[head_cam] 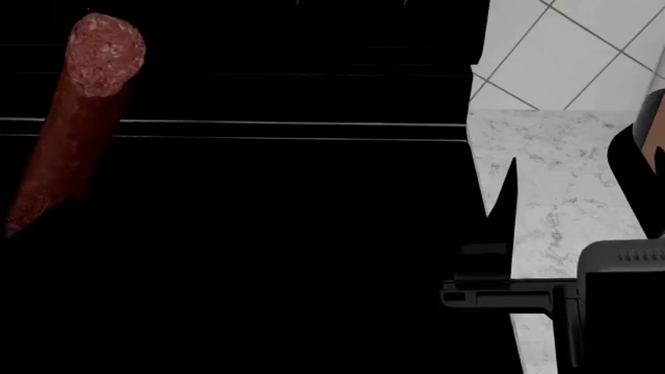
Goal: Pick the salami from the counter and place it in the microwave.
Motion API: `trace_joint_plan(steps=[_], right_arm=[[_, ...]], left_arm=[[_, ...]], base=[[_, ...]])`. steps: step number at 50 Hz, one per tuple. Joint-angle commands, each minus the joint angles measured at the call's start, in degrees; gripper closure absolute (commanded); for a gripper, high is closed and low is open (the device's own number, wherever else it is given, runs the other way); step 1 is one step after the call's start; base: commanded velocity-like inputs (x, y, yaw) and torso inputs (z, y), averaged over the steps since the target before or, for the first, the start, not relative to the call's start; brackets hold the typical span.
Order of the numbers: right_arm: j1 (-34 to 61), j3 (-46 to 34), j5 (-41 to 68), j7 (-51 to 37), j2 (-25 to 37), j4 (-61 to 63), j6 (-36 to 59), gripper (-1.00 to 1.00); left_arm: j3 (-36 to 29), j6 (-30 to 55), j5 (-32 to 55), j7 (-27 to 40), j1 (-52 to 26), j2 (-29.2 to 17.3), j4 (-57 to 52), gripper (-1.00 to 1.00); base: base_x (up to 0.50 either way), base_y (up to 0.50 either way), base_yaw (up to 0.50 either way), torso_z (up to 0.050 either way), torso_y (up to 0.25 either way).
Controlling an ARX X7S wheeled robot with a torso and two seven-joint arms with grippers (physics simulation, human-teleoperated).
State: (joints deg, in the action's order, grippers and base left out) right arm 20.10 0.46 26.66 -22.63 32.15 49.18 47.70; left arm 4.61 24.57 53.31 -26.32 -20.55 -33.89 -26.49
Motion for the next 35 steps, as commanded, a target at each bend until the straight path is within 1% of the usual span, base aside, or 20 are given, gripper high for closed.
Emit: trace_joint_plan(steps=[1, 10, 19, 35], right_arm=[[-0.3, 0.3, 0.3, -0.2, 0.1, 0.3, -0.1, -1.00], [-0.6, 0.3, 0.3, -0.3, 0.2, 0.2, -0.6, -1.00], [-0.1, -0.3, 0.2, -0.3, 0.1, -0.1, -0.9, -1.00], [-0.2, -0.3, 0.3, -0.1, 0.0, -0.6, -2.3, -1.00]], left_arm=[[1.7, -6.4, -1.9, -3.0, 3.4, 2.1, -2.3, 1.00], [3.2, -10.3, -2.5, -3.3, 3.5, 4.4, -2.8, 1.00], [4.0, -12.7, -2.5, -3.4, 3.3, 5.7, -4.2, 1.00], [3.4, -8.9, 0.4, 2.2, -2.8, 3.9, -8.9, 1.00]], base=[[0.00, 0.00, 0.00, 0.000, 0.000], [0.00, 0.00, 0.00, 0.000, 0.000], [0.00, 0.00, 0.00, 0.000, 0.000], [0.00, 0.00, 0.00, 0.000, 0.000]])
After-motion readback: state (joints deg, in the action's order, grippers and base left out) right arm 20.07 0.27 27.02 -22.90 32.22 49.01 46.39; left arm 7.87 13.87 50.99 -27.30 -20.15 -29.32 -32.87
